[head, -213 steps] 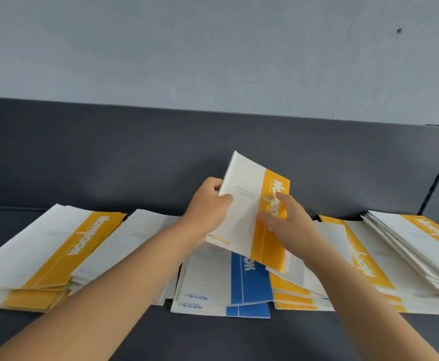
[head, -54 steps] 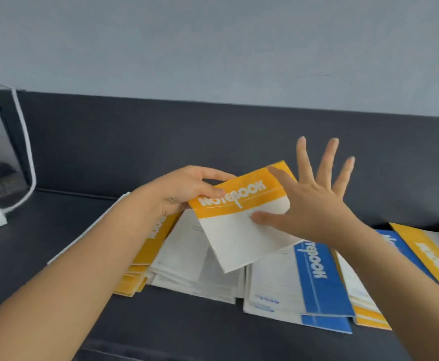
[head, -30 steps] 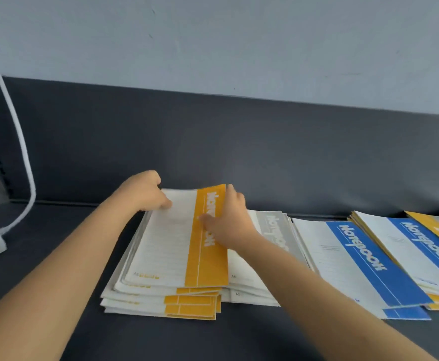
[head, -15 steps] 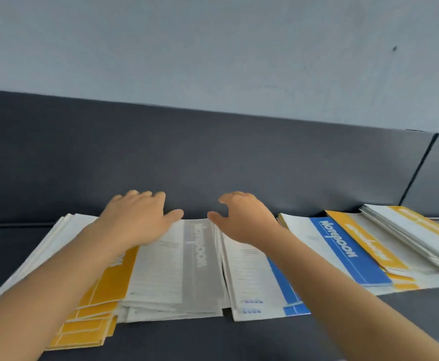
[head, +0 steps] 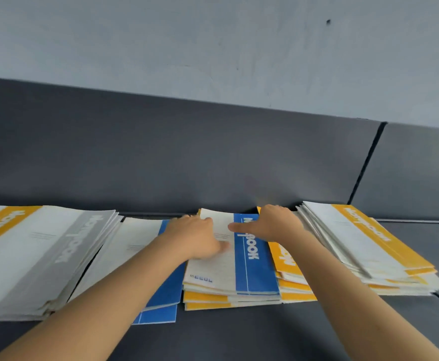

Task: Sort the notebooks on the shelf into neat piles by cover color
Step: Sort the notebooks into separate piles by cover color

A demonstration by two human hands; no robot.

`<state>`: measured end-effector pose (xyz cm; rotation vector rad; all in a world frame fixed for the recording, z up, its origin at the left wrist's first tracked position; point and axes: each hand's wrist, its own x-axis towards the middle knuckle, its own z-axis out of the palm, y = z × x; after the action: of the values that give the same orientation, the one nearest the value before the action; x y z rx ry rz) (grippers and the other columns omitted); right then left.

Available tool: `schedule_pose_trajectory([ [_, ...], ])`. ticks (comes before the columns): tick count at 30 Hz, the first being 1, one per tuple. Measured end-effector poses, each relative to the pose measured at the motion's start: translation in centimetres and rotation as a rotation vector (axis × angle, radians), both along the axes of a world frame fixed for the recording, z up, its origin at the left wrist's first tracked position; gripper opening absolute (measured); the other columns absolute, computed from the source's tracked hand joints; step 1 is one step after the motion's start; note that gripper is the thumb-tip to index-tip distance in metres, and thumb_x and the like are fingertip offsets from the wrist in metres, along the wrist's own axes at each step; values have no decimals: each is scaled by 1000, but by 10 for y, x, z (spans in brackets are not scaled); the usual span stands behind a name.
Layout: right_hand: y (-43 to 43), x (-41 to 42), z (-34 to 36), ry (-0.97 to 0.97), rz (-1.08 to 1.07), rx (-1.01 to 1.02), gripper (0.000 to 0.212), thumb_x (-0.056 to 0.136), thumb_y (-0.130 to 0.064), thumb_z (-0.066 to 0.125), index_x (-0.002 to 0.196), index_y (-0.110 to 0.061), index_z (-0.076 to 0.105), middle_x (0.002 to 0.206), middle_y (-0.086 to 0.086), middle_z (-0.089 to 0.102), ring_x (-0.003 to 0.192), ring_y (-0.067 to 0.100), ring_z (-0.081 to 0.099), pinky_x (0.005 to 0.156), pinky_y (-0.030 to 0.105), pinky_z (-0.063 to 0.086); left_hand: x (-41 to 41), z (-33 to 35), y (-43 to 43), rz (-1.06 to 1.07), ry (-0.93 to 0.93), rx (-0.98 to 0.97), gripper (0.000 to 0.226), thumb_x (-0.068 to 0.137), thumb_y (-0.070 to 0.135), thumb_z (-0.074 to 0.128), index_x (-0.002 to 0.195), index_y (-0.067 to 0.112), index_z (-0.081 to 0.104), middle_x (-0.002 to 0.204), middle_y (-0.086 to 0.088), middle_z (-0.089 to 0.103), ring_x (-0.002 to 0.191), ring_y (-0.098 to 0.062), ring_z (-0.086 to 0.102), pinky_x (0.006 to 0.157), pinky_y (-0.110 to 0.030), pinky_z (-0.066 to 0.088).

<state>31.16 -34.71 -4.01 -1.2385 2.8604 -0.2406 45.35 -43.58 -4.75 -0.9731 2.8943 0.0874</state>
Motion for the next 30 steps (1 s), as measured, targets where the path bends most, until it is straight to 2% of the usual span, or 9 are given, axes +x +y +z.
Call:
schedule_pose_trajectory([
  [4,-4,-15,-11,73,34,97,95,54,-90,51,104,-10,57,108,5,59,103,21,53,85,29,44,-10,-7,-2,88,140,29,68,82,73,49,123,19,49,129,-2,54,121,-23,46,81,-32,39],
  [10,-6,-25,-24,35,30,14,111,51,-91,51,125,-9,45,124,6,48,118,23,45,95,34,44,-5,-11,-2,128,464,124,58,79,48,70,129,27,49,112,4,58,117,-17,46,85,-32,47],
  [14,-7,-22,-27,9,24,-43,109,55,-90,50,127,-8,41,126,6,48,120,24,44,96,36,44,-9,-18,-12,168,702,311,57,75,20,81,125,24,53,120,4,61,104,-14,59,85,-29,51],
  [18,-4,-17,-27,-32,-3,-136,93,72,-81,48,132,-10,40,135,7,45,127,26,39,98,37,40,-4,-12,-26,260,929,478,44,72,3,80,110,16,61,107,0,69,86,-13,66,72,-24,53],
  [21,-5,-18,-29,-55,-7,-164,82,78,-77,43,127,-11,44,131,7,49,124,27,42,97,38,40,0,-9,-32,305,967,461,37,76,3,76,112,10,68,100,-1,74,83,-11,66,60,-17,47],
  [24,-9,-23,-29,-72,21,-289,65,82,-72,41,103,-12,52,105,7,58,102,27,53,79,37,45,6,-5,-34,331,1024,413,31,78,6,73,106,19,70,87,9,74,79,-4,65,53,-17,45],
  [26,-8,-22,-24,-113,35,-395,65,84,-69,43,110,-11,54,106,5,59,100,25,53,75,35,45,10,3,-36,332,1102,448,30,77,6,73,101,23,69,84,9,74,80,-6,68,54,-21,47],
  [28,-7,-15,-18,-266,63,-502,62,86,-63,50,123,-12,52,115,1,57,101,19,54,74,31,44,19,17,-40,336,1180,559,33,78,3,71,105,21,66,89,4,74,84,-13,70,61,-28,54],
  [30,-7,-1,-14,-428,157,-566,61,84,-59,56,127,-16,49,120,-3,58,99,13,56,76,28,46,33,29,-50,341,1119,513,37,82,4,67,116,19,61,101,3,71,91,-17,67,65,-31,53],
])
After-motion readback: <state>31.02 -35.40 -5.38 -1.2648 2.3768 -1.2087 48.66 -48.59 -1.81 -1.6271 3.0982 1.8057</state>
